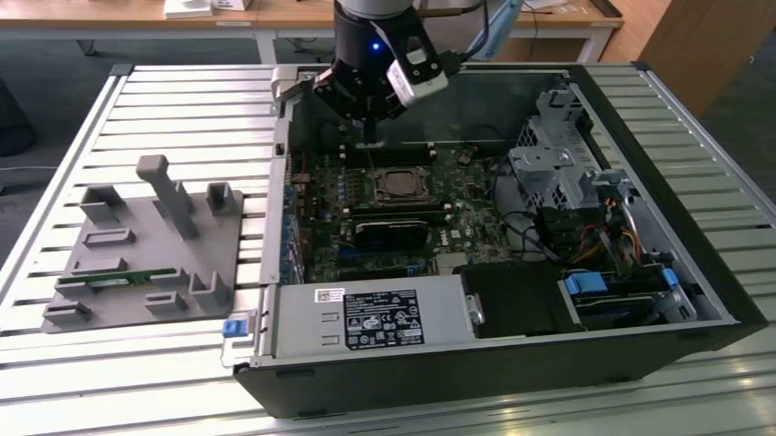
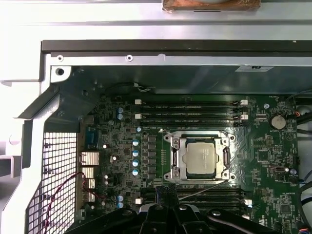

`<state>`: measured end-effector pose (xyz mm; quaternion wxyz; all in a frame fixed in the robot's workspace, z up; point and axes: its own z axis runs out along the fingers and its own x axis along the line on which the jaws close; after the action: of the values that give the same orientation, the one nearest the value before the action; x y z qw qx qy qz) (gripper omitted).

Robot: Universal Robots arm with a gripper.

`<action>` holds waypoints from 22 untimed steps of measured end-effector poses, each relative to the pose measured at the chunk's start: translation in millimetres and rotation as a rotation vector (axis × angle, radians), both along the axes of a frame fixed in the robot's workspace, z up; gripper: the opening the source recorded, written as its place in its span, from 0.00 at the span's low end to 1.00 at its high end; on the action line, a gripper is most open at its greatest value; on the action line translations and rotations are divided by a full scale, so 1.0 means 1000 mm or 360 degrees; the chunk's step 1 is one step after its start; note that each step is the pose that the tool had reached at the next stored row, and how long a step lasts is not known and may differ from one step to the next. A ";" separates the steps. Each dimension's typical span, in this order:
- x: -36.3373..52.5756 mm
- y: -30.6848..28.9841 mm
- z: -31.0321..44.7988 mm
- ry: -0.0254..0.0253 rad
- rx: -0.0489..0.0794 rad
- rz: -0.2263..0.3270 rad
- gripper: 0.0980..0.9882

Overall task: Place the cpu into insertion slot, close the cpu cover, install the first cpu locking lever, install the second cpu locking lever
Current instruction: 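Install the first cpu locking lever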

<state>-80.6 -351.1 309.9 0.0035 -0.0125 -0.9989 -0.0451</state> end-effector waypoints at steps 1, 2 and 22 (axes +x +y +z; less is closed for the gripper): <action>-0.0001 0.0000 -0.0002 0.00000 0.0000 0.0000 0.01; -0.0002 0.0000 -0.0004 0.00001 0.0000 0.0000 0.01; -0.0031 0.0000 -0.0080 0.00000 0.0000 0.0000 0.01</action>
<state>-83.7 -351.1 301.9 0.0035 -0.0125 -0.9989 -0.0451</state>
